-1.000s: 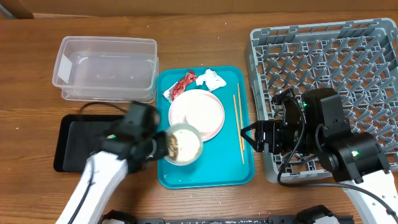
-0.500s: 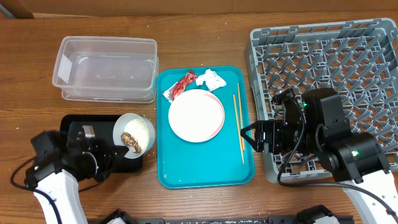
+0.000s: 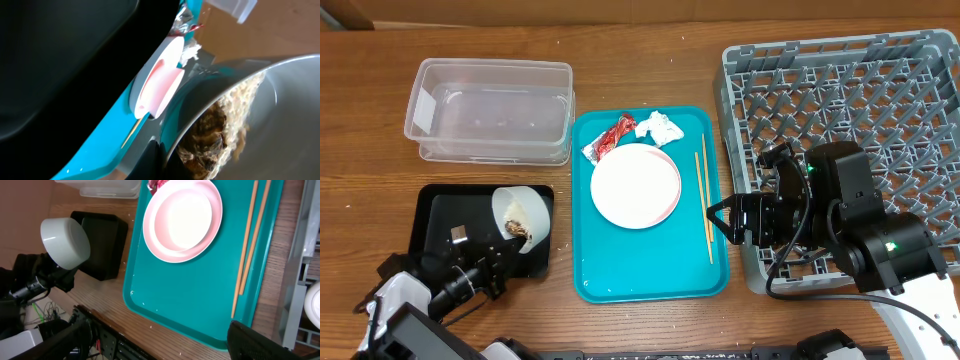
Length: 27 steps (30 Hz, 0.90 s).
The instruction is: Sort waste into correct bins and load items into the dishwasher
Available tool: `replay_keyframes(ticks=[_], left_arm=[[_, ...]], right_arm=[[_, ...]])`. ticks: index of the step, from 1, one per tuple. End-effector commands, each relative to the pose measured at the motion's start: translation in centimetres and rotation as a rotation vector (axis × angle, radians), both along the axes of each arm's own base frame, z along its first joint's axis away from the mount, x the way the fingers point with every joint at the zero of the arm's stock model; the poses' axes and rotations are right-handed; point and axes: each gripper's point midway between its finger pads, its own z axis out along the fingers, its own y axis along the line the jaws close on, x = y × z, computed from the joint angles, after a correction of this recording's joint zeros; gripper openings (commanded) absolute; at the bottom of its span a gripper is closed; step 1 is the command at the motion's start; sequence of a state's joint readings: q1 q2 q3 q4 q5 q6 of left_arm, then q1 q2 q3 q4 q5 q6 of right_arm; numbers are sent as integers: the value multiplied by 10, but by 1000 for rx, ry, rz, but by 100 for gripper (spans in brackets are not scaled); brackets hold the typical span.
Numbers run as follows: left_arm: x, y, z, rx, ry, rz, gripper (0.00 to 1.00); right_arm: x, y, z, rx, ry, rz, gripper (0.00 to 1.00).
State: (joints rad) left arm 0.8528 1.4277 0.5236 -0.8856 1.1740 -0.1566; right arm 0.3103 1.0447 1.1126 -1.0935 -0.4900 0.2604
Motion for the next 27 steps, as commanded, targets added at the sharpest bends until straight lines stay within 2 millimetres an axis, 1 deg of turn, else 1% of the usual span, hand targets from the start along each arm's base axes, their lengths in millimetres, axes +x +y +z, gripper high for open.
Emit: replay_keyframes(ticks=[1, 6, 9, 11, 13, 16, 19, 21, 23, 24, 27], left_arm=[[4, 2, 8, -1, -81, 7, 4], [0, 3, 0, 31, -38, -6, 4], [-3, 7, -6, 85, 11, -24, 4], [-4, 14, -5, 140, 42, -38, 4], [-2, 23, 3, 198, 52, -45, 4], [1, 41, 25, 332, 59, -50, 4], [-2, 62, 45, 494, 113, -47, 4], [-9, 83, 54, 623, 194, -31, 4], [-23, 109, 58, 763, 327, 12, 4], [-31, 117, 59, 804, 399, 48, 4], [-45, 136, 60, 922, 522, 114, 4]], right_arm=[[0, 2, 6, 3, -25, 12, 89], [0, 2, 6, 3, -25, 12, 89], [0, 2, 6, 3, -25, 12, 89], [0, 2, 6, 3, -25, 12, 89], [0, 2, 6, 3, -25, 12, 89], [0, 2, 7, 3, -26, 12, 89], [0, 2, 6, 3, -25, 12, 89], [0, 2, 6, 2, -23, 12, 89], [-1, 2, 6, 2, -22, 12, 89], [-1, 2, 6, 2, -22, 12, 89], [0, 2, 6, 2, -23, 12, 90]])
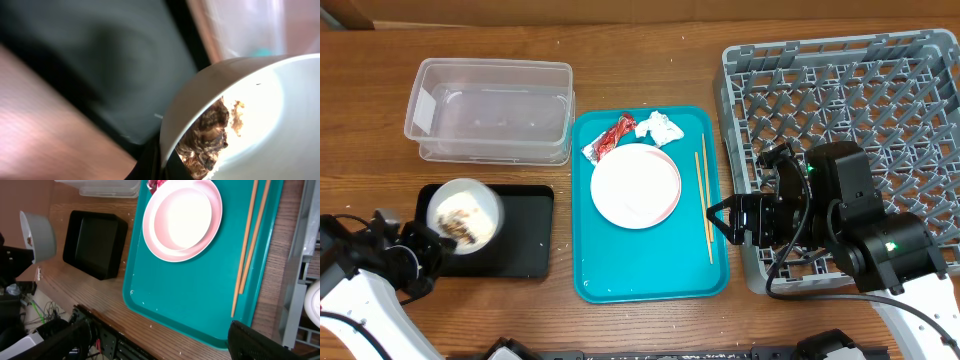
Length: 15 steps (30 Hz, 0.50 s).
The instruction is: Sort waste into correct bins and load items into the dishwasher
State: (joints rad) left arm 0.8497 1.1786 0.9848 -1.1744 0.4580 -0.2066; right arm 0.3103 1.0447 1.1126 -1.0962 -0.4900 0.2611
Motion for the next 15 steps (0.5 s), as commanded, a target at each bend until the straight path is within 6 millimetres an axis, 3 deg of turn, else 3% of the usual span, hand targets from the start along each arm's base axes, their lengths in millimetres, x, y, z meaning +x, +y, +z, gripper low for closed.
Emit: replay_keyframes(ticks=[1, 8, 15], left_arm=[[-32, 37, -3, 231, 222, 169, 4], [-33, 41, 0, 449, 356, 164, 4], [-15, 32, 11, 665, 389, 70, 4]], right_arm=[[0, 2, 6, 3, -25, 12, 90], [0, 2, 6, 3, -25, 12, 91], [0, 2, 6, 2, -23, 13, 92]])
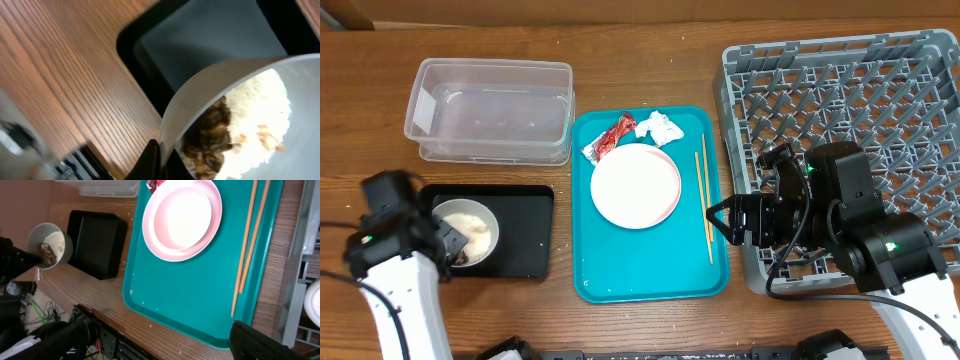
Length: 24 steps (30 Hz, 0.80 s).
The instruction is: Sort waste into correct bins and load items into the dishwasher
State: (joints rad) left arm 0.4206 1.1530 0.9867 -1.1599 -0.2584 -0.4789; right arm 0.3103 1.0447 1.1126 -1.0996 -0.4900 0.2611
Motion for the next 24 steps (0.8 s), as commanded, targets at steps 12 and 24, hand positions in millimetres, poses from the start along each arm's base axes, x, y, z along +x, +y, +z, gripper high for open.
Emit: replay_keyframes(ticks=[12, 24], left_arm=[[6, 4, -16, 335, 363, -83, 4], [21, 17, -10, 409, 448, -100, 4]], right_arm=[[-3, 1, 4, -2, -10, 13, 93], [-2, 1, 5, -9, -30, 32, 93]])
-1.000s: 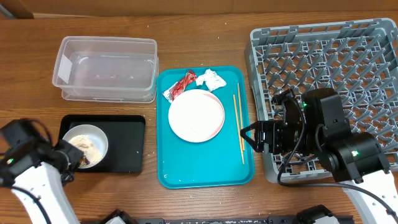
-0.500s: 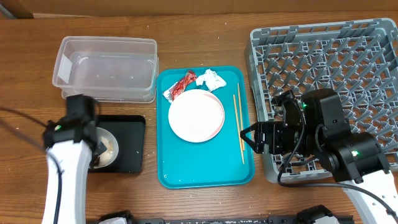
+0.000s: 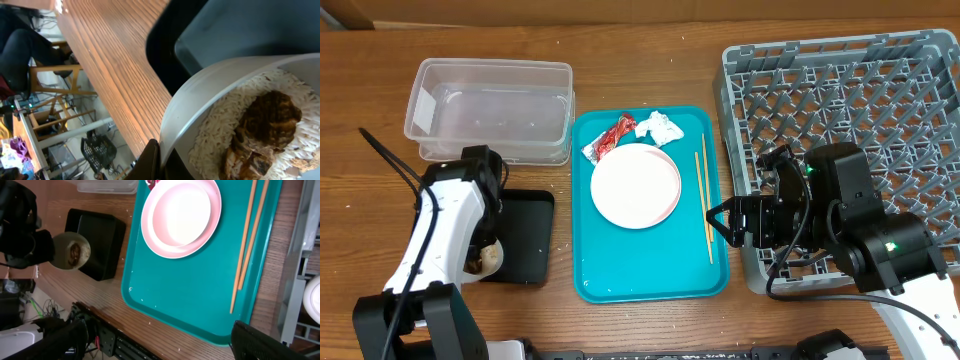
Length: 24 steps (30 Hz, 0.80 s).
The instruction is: Sort waste into correct bins and load items into the dishwasher
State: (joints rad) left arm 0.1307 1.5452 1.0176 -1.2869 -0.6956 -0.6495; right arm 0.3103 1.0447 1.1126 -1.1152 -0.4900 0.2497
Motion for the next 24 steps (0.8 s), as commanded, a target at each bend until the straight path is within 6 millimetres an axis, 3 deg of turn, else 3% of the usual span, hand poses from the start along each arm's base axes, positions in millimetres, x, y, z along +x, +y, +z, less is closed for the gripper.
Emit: replay_keyframes(ticks=[1, 8, 10, 16, 19, 21, 24], left_arm=[[20, 14, 30, 106, -66, -14, 4], [39, 24, 78, 182, -76, -86, 4], [40, 22, 84, 178, -78, -90, 4], [41, 6, 74, 115, -90, -93, 4], [48, -12, 60, -2, -128, -90, 4], [55, -30, 49, -115, -140, -118, 4], [71, -72, 36, -331, -172, -244, 4]], right_arm=[[1, 2, 7, -1, -39, 24, 93], [1, 2, 7, -5, -54, 37, 93], [1, 2, 7, -6, -54, 37, 94], [2, 3, 8, -4, -57, 37, 93], [2, 2, 8, -5, -57, 37, 93], [2, 2, 8, -5, -56, 37, 94], [2, 2, 8, -5, -56, 37, 94]])
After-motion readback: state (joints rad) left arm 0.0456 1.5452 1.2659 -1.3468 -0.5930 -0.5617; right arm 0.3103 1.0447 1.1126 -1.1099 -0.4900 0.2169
